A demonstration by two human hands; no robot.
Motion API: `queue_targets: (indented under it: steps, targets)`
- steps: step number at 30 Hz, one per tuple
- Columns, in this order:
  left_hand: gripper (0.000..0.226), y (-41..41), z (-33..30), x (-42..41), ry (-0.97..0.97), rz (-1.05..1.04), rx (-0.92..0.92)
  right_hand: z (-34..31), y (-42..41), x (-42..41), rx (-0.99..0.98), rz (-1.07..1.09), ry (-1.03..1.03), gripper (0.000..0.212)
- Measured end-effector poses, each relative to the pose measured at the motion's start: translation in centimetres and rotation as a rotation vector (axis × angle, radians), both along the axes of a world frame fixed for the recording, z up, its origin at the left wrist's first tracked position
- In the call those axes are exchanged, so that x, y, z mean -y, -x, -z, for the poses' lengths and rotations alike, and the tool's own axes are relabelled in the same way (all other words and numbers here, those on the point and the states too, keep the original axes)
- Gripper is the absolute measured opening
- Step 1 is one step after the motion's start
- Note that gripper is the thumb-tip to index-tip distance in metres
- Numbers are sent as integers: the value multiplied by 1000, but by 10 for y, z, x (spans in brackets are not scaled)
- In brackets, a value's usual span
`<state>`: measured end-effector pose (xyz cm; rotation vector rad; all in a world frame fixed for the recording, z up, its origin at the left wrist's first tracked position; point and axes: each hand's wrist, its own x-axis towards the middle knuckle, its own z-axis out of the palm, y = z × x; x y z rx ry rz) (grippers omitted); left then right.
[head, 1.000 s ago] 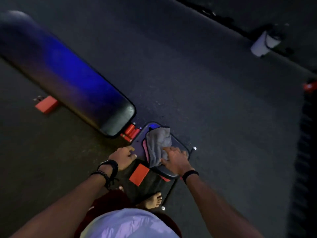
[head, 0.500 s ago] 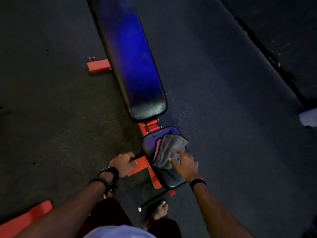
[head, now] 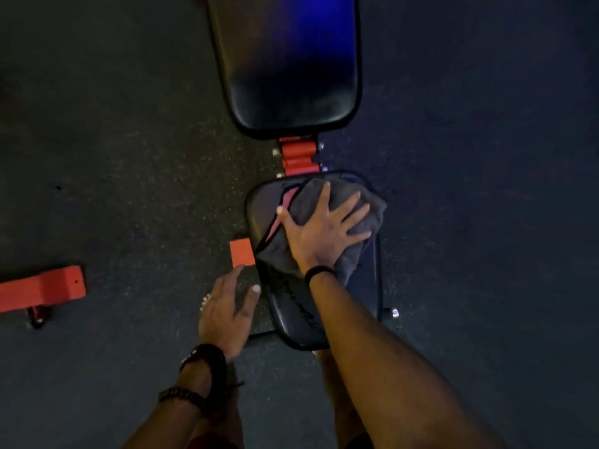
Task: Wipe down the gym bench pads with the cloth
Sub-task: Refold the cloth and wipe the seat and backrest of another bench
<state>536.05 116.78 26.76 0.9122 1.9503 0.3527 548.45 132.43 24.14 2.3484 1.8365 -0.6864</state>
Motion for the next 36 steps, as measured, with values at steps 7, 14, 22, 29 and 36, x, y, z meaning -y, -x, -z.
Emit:
queue_targets:
  steps: [7, 14, 22, 29, 36]
  targets:
    - [53, -20, 47, -27, -188, -474, 25, 28, -8, 18, -149, -800, -203, 64]
    - [54, -27, 63, -90, -281, -515, 63, 25, -123, 25, -167, -408, -209, 70]
    - [57, -61, 76, -105, -271, -440, -214, 37, -82, 22, -78, -614, -244, 59]
    - [60, -61, 77, -110, -270, -404, -280, 35, -129, 19, -228, -419, -197, 76]
    - [59, -64, 81, -104, -263, -411, -309, 53, -115, -46, -284, -192, -269, 61]
